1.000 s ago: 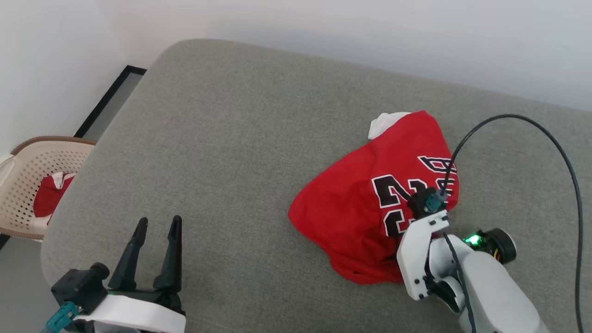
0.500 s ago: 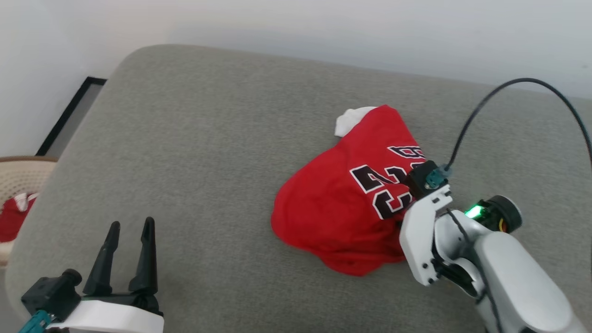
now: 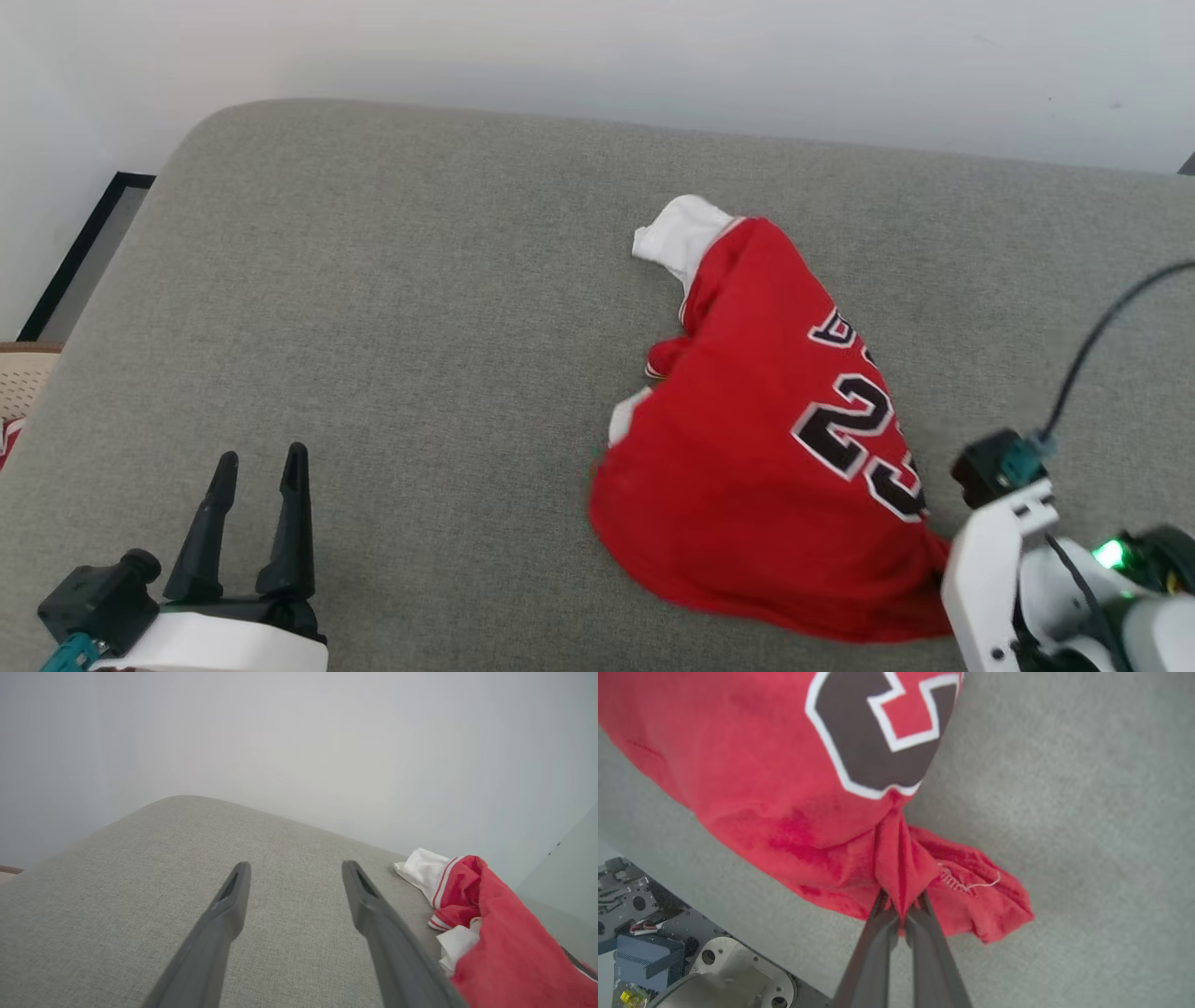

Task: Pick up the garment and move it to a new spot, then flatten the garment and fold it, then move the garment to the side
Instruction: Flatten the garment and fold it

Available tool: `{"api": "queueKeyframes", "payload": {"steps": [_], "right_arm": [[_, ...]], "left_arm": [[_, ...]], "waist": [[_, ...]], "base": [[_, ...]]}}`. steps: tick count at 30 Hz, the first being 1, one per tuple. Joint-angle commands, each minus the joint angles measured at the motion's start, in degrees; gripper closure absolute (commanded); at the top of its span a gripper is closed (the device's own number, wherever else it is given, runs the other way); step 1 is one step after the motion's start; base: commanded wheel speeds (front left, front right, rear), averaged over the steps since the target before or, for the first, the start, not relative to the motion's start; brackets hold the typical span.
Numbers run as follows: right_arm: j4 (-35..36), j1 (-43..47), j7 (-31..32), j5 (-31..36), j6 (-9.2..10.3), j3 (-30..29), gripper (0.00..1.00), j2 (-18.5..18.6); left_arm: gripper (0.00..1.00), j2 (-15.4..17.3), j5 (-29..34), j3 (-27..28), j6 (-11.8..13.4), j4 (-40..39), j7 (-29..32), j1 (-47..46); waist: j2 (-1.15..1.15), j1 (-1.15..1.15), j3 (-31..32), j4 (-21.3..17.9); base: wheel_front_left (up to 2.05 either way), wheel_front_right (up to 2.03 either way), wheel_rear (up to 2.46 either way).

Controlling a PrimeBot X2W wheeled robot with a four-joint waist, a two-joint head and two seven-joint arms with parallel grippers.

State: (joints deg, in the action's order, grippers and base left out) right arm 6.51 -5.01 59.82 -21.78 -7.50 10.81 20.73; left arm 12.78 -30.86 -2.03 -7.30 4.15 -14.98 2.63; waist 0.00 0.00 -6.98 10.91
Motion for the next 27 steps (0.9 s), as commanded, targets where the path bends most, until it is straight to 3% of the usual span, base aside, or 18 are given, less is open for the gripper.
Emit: {"api": "queueKeyframes", "payload": {"steps": [1, 8, 9, 10, 11, 12, 19, 27], "right_arm": [[0.61, 1.97, 1.08, -0.12, 0.02, -1.5, 1.0, -0.44], [-4.97, 3.51, -2.48, 2.26, 0.01, -3.34, 1.0, -3.01], [-6.26, 2.95, -3.52, 2.14, 0.01, -3.31, 0.7, -3.77], [-7.68, 2.52, -4.44, 2.57, 0.01, -3.19, 0.56, -4.12], [-8.75, 2.12, -5.16, 3.14, 0.01, -2.71, 0.24, -4.05], [-9.6, 1.87, -5.91, 3.23, 0.02, -2.61, 0.0, -4.47], [-9.39, 0.89, -7.65, 2.73, 0.02, -2.61, 0.0, -4.82], [-3.09, 1.44, -8.6, 2.39, 0.01, -4.7, 0.0, -6.02]], "left_arm": [[0.0, 0.12, -0.19, -0.06, -0.1, 0.03, -0.29, -0.37], [0.0, 0.26, -0.34, -0.49, -0.11, 0.71, -0.29, -1.2], [0.0, 0.35, -0.32, -0.57, -0.11, 0.84, -0.29, -1.26], [0.0, 0.47, -0.29, -0.71, -0.11, 1.01, -0.29, -1.31], [0.0, 0.58, -0.29, -0.79, -0.11, 1.15, -0.29, -1.35], [0.0, 0.75, -0.35, -0.88, -0.11, 1.26, -0.29, -1.4], [0.0, 1.67, -0.92, -0.73, -0.11, 1.41, -0.29, -0.73], [0.0, 2.96, -1.33, -1.31, -0.11, 1.58, -0.29, 0.38]], "waist": [[0.0, 0.0, -0.21, 0.04], [0.0, 0.0, -0.79, 0.43], [0.0, 0.0, -0.83, 0.45], [0.0, 0.0, -0.82, 0.48], [0.0, 0.0, -0.78, 0.52], [0.0, 0.0, -0.71, 0.5], [0.0, 0.0, 0.2, -0.41], [0.0, 0.0, 1.51, -2.59]], "base": [[0.0, 0.0, 0.0], [0.0, 0.0, 0.0], [0.0, 0.0, 0.0], [0.0, 0.0, 0.0], [0.0, 0.0, 0.0], [0.0, 0.0, 0.0], [0.0, 0.0, 0.0], [0.0, 0.0, 0.0]]}}
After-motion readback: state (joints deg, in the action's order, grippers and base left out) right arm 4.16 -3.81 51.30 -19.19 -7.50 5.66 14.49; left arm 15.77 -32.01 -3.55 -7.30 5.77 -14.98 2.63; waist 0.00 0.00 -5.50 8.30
